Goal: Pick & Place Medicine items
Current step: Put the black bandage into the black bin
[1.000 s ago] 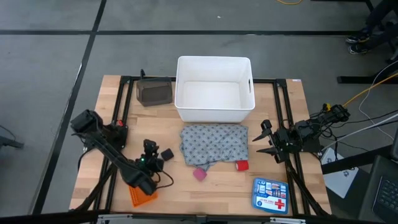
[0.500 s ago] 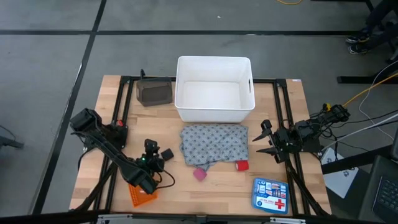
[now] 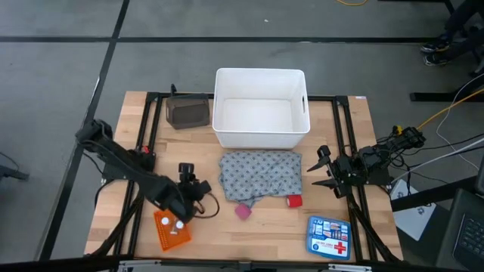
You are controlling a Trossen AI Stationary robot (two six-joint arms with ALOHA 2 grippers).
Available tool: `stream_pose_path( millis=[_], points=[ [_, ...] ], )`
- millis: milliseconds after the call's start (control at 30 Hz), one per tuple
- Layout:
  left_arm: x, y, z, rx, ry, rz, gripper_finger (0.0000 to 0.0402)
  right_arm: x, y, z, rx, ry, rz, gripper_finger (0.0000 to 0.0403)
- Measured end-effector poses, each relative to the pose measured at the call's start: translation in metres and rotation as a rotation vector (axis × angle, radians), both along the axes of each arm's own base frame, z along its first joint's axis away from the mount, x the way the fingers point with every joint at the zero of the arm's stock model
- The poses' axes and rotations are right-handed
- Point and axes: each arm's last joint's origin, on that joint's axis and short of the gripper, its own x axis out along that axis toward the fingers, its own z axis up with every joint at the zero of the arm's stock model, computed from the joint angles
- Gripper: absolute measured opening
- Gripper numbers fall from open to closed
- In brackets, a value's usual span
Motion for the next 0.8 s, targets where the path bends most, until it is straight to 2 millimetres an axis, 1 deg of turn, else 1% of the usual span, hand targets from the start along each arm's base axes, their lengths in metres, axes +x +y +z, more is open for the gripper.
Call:
stream_pose_path(
  millis=[67,167,267,367,500,633,800],
  points=[
    [0.003,0.008,0.007,-0.109,-0.018,0.04,0.0184,0.0,0.0,0.0,0.0,0.0,0.0,0.0224],
    [0.008,0.017,0.014,-0.214,-0.031,0.061,0.0184,0.0,0.0,0.0,0.0,0.0,0.0,0.0224],
    [0.014,0.028,0.017,-0.261,-0.041,0.078,0.0184,0.0,0.0,0.0,0.0,0.0,0.0,0.0224],
    [0.022,0.038,0.017,-0.296,-0.065,0.131,0.0184,0.0,0.0,0.0,0.0,0.0,0.0,0.0224],
    [0.034,0.051,0.012,-0.432,-0.033,0.208,0.0184,0.0,0.0,0.0,0.0,0.0,0.0,0.0224],
    [0.04,0.061,0.005,-0.46,-0.001,0.277,0.0191,0.0,0.0,0.0,0.0,0.0,0.0,0.0224],
    [0.044,0.063,-0.008,-0.48,0.048,0.313,0.021,0.0,0.0,0.0,0.0,0.001,0.0,0.0224]
  ],
)
